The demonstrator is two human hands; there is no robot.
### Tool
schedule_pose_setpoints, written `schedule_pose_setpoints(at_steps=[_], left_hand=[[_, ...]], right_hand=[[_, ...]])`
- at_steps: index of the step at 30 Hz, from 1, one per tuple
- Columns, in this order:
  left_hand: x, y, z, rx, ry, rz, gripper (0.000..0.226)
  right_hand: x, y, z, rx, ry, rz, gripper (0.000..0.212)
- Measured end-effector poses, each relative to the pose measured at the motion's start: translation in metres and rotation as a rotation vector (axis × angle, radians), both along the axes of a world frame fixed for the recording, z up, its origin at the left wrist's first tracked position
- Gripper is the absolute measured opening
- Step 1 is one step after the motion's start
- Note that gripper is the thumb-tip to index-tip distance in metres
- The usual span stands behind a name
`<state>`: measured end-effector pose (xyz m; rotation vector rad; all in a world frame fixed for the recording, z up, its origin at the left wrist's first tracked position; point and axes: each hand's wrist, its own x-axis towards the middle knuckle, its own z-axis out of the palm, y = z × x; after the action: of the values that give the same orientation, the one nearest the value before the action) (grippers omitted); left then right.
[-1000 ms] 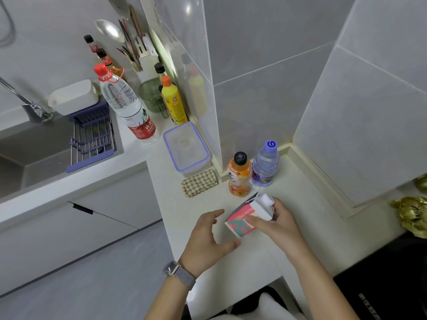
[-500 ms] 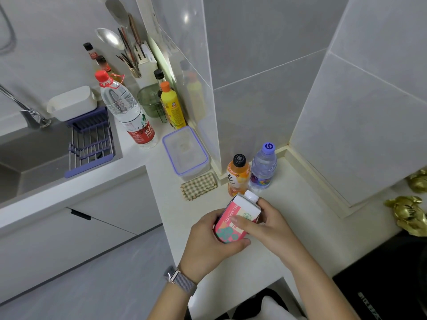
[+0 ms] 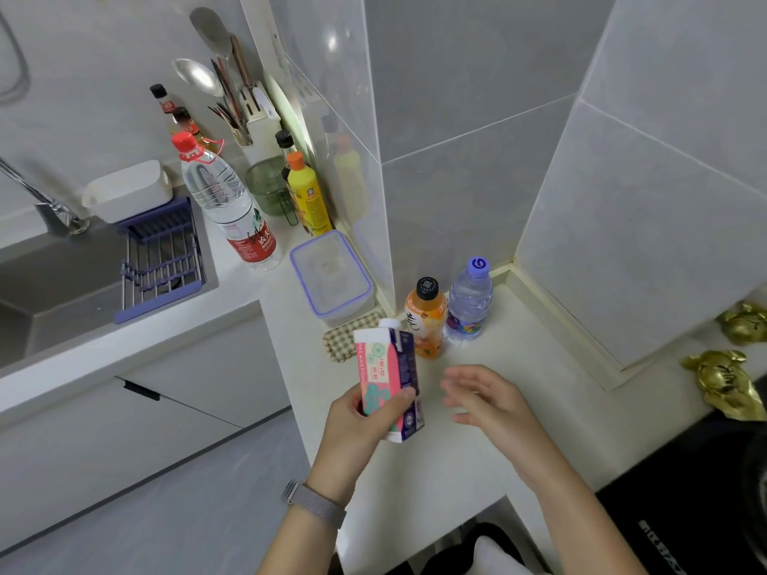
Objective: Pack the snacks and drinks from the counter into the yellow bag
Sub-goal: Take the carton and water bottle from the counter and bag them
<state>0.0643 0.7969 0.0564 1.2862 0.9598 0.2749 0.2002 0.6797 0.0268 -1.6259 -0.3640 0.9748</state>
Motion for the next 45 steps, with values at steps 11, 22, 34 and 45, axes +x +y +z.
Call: schedule_pose_setpoints(at_steps=[11, 22, 34, 45], left_hand=[[-0.009, 0.009, 0.003, -0.207, -0.071, 0.160, 0.041], [-0.020, 0.024, 0.006, -0.194, -0.064, 0.263, 0.030], [-0.025, 0.037, 0.000, -0.194, -0.040, 0.322, 0.046], [-0.027, 0.047, -0.002, -0.203, -0.032, 0.367, 0.023]], right_hand=[[0.024, 0.012, -0.052, -0.194, -0.163, -0.078, 0.039], [0.044, 0.091, -0.056, -0.026, -0.397, -0.088, 0.059], [0.049, 0.121, -0.067, -0.037, -0.395, -0.050, 0.058], [0.021, 0.111, -0.079, -0.107, -0.287, 0.054, 0.050]])
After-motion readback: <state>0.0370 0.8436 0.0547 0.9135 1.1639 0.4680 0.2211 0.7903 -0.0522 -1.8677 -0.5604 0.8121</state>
